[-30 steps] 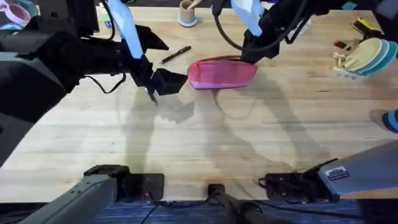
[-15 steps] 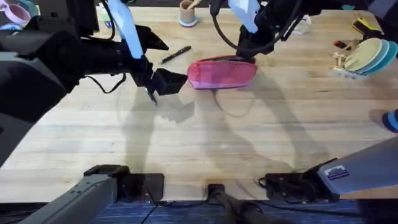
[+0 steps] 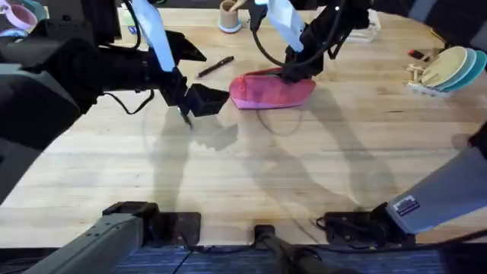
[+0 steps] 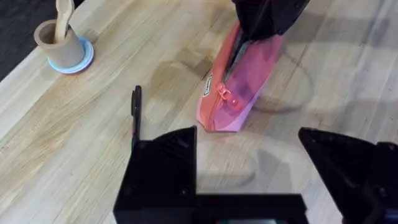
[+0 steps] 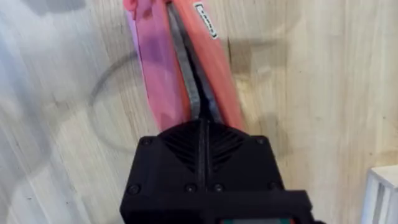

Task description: Unzip the bag, pick up the pens from the table one at a time and place them inside, then zip the bag closed.

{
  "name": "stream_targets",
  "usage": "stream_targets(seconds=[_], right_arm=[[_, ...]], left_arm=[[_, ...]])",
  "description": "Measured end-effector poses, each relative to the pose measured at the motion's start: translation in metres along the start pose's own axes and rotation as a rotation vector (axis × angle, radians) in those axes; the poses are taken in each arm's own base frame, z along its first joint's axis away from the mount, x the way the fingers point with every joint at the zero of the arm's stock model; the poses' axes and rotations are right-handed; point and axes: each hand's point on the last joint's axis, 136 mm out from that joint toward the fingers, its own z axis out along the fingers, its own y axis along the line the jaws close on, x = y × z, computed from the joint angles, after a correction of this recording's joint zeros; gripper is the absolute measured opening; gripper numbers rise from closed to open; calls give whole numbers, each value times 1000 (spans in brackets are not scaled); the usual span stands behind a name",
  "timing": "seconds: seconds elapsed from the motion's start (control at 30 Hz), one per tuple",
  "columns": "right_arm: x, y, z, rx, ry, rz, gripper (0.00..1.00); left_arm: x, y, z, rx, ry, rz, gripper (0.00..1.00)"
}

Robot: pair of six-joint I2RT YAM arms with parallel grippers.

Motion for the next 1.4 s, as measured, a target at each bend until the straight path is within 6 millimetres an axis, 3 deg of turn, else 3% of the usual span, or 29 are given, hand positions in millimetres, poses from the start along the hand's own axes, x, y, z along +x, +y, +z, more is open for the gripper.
stream_targets(seconds=[0.47, 0.8, 0.9, 1.07, 1.1, 1.4], right_arm=[[5, 2, 29, -58, 19, 4, 30], [2, 4, 31, -66, 10, -38, 30], [1, 4, 31, -67, 7, -41, 180], [1, 4, 31, -67, 7, -47, 886], [1, 4, 31, -67, 7, -53, 964], [3, 7, 31, -80, 13, -51, 996]], left_arm=[[0, 0, 0, 0, 0, 0, 994], [0, 0, 0, 0, 0, 0, 994], [0, 0, 0, 0, 0, 0, 993], [0, 0, 0, 0, 0, 0, 993], [0, 0, 0, 0, 0, 0, 993], [0, 0, 0, 0, 0, -1, 994]])
